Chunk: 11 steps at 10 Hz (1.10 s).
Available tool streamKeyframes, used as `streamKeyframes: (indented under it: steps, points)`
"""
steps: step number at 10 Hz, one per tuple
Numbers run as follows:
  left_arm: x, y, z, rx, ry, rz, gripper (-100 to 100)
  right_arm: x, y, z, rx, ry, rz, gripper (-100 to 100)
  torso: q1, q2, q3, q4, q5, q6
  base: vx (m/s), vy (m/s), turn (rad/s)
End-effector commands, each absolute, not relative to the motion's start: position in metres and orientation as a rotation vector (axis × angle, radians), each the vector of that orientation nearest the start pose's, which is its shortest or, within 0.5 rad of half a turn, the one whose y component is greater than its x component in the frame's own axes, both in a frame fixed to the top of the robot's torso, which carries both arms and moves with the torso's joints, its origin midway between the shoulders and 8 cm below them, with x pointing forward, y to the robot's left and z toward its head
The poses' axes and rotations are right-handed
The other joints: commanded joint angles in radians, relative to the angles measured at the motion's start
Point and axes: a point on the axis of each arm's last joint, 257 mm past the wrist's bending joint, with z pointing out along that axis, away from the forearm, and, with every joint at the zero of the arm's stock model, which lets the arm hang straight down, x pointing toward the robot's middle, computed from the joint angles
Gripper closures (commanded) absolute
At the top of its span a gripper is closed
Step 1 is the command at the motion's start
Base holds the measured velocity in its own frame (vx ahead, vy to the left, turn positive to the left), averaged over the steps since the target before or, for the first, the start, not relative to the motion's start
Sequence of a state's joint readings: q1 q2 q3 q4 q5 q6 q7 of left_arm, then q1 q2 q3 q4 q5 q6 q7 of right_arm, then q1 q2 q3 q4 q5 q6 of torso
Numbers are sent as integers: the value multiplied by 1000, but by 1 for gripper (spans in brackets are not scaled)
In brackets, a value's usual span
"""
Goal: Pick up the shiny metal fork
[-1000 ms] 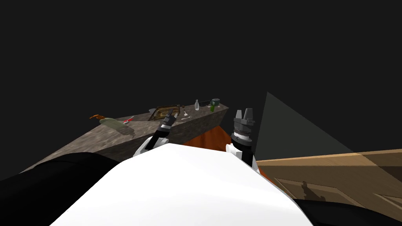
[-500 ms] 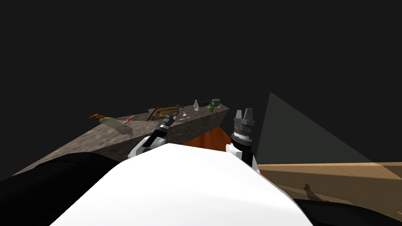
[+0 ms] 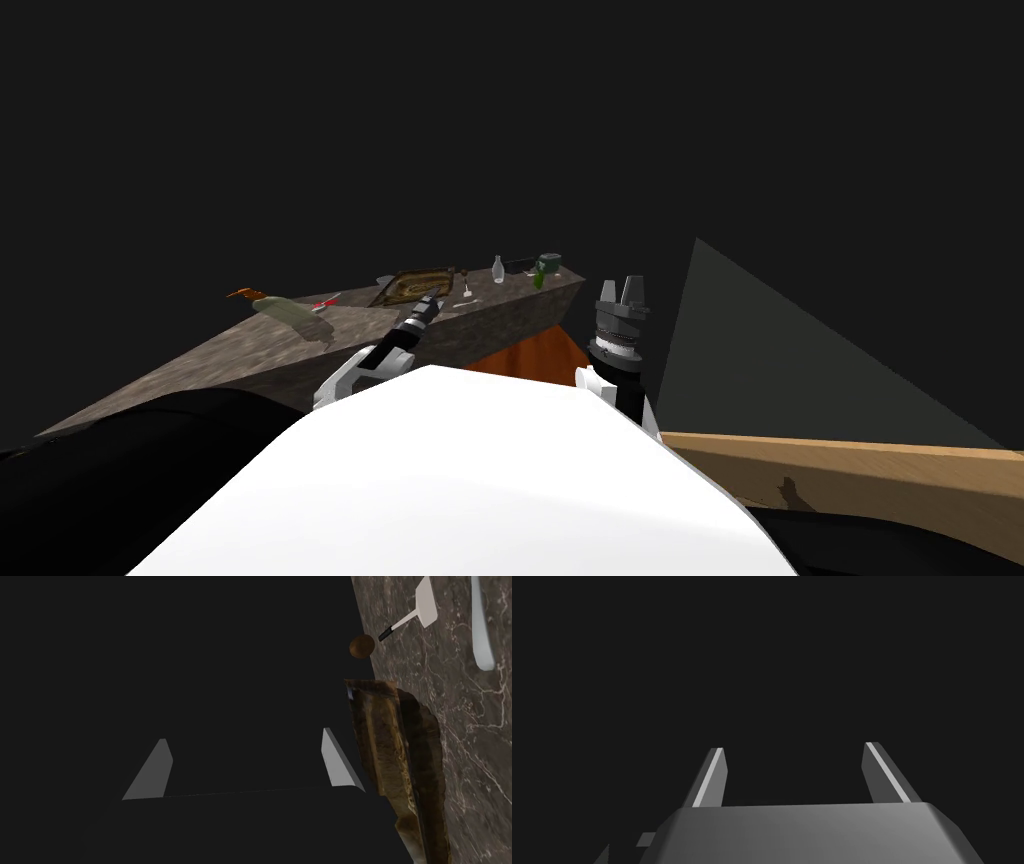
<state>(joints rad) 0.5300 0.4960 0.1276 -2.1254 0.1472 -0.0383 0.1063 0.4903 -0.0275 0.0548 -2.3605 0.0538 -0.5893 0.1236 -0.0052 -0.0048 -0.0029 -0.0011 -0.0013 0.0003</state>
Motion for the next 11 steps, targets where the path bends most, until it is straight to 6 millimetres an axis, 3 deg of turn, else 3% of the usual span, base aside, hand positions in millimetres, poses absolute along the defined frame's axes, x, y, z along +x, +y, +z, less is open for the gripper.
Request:
streamKeyframes:
  steps: [1, 3, 4, 5, 8, 11]
  points:
    - [402, 385, -147, -982, 1306, -970, -100, 313, -244, 76, 427, 560, 1249, 0, 0, 0, 0, 0, 0, 0, 58, -80, 73]
    - [402, 388, -155, -1010, 1324, -948, -100, 313, -244, 76, 427, 560, 1249, 0, 1, 0, 0, 0, 0, 0, 40, -58, 19]
    - [401, 405, -166, -1042, 1355, -901, -100, 313, -244, 76, 427, 560, 1249, 0, 3, 2, 1, 0, 1, 0, 48, -71, 58]
    - [400, 407, -171, -1059, 1365, -887, -100, 313, -244, 76, 427, 560, 1249, 0, 1, 1, 1, 0, 0, 0, 46, -66, 51]
    - [396, 443, -194, -1143, 1424, -783, -100, 313, -244, 76, 427, 560, 1249, 0, 1, 0, 0, 0, 0, 0, 74, -87, 58]
    - [390, 466, -214, -1220, 1466, -704, -100, 313, -244, 76, 427, 560, 1249, 0, 0, -1, -1, 0, 0, 0, 73, -80, 42]
